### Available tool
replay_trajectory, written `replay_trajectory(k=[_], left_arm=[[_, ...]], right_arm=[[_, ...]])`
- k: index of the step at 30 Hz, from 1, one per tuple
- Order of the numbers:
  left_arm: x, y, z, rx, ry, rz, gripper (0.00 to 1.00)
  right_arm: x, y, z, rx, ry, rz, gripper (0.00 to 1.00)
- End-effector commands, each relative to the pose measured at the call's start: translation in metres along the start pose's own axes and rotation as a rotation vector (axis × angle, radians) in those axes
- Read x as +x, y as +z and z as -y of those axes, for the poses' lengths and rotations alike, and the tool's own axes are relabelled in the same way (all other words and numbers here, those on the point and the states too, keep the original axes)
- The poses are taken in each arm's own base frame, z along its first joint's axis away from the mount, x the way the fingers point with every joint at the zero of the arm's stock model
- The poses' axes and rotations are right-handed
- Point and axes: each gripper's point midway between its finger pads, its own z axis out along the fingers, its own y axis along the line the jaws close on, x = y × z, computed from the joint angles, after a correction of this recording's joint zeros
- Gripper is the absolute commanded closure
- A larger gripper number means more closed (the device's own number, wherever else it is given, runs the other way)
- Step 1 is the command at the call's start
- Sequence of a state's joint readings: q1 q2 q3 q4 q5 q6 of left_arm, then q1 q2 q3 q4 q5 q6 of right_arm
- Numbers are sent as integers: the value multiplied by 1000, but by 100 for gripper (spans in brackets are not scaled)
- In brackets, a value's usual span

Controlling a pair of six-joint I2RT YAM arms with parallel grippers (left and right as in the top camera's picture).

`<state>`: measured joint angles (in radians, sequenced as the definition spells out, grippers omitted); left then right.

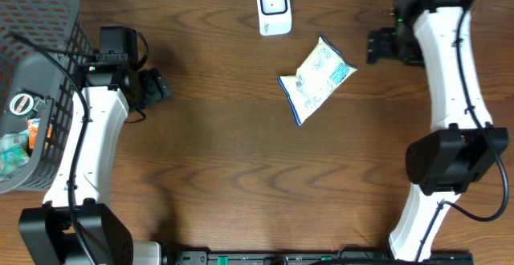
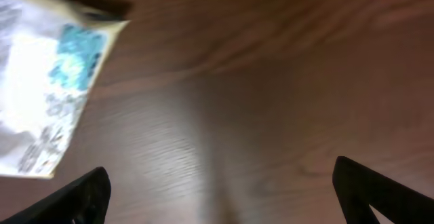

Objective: Scan the item barcode
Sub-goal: 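Reach the left gripper into the basket and grasp the orange Kleenex pack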

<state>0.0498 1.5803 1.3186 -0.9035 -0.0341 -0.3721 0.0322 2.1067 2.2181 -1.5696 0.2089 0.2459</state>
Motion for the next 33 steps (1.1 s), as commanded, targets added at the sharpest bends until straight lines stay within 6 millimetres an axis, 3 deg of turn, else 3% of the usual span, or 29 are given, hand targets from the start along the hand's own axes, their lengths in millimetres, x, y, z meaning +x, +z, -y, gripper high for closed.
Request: replay_trajectory(k=[1,5,8,10,13,16,20,23,26,29,33], left_arm=[[25,-12,47,277,-33,-145,2],[36,-27,75,461,17,-213,2],[31,-46,85,536,78,-189,2],[21,-65,89,556,101,-136,2],[-7,-109,94,591,145,6,2],[-41,-149,82,509,145,178,2],[-95,-200,40,269,77,457,2],[-130,-233,-10,23,-36,659,2],[-149,-256,-66,-225,-174,792,2],[-156,-263,-121,-423,-301,828,2],[-154,-245,-179,-497,-524,796,2]], right_arm=[[-5,-9,17,14,52,32,1],[-7,-6,29,19,81,26,1],[-7,-5,34,22,93,24,1],[-7,-5,35,22,95,23,1],[-7,-5,35,22,95,24,1],[-7,-5,35,22,94,24,1],[-7,-5,35,22,94,24,1],[-7,-5,35,22,94,24,1],[-7,-5,35,22,94,24,1],[-7,-5,35,22,94,24,1],[-7,-5,35,22,94,24,1]])
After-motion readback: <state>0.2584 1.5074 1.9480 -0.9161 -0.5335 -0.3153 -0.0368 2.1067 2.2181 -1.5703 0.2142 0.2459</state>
